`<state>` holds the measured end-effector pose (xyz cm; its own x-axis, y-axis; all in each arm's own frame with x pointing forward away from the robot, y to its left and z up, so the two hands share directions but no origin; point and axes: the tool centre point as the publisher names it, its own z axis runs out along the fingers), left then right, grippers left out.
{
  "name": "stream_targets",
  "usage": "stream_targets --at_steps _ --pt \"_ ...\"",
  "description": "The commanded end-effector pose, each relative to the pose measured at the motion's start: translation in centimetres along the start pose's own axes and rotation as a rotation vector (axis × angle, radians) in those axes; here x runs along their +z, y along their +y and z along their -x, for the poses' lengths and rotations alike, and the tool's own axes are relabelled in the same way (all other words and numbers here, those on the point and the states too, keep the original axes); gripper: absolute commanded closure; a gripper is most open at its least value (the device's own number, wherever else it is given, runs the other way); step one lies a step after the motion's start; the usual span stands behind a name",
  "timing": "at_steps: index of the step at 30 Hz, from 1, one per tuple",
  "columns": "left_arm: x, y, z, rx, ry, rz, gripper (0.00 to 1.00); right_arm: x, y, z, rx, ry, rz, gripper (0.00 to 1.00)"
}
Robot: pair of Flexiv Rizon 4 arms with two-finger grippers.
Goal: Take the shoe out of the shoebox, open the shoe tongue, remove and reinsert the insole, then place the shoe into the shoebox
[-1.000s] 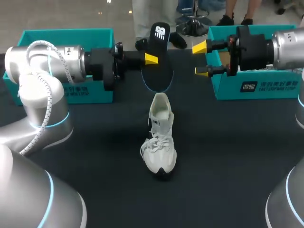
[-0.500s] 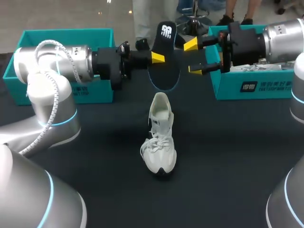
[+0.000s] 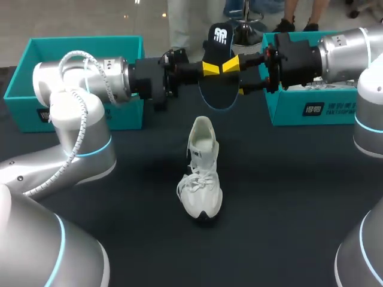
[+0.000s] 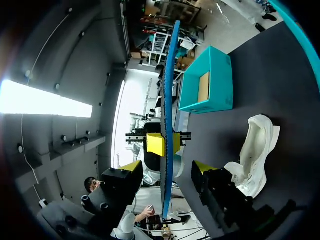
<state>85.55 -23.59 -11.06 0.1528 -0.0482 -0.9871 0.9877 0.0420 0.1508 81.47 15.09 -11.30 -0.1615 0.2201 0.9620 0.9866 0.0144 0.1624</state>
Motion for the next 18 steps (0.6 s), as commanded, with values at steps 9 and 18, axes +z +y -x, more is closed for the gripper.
stream_targets --at_steps 9,18 --pt "0.32 -0.03 -0.16 0.010 0.002 -0.002 1.00 0.08 0.50 0.18 0.007 -0.003 -0.008 0.51" --pt "0.42 -0.19 0.05 0.007 -0.011 -0.001 1.00 -0.18 0.45 0.14 0.009 -0.007 -0.001 0.58"
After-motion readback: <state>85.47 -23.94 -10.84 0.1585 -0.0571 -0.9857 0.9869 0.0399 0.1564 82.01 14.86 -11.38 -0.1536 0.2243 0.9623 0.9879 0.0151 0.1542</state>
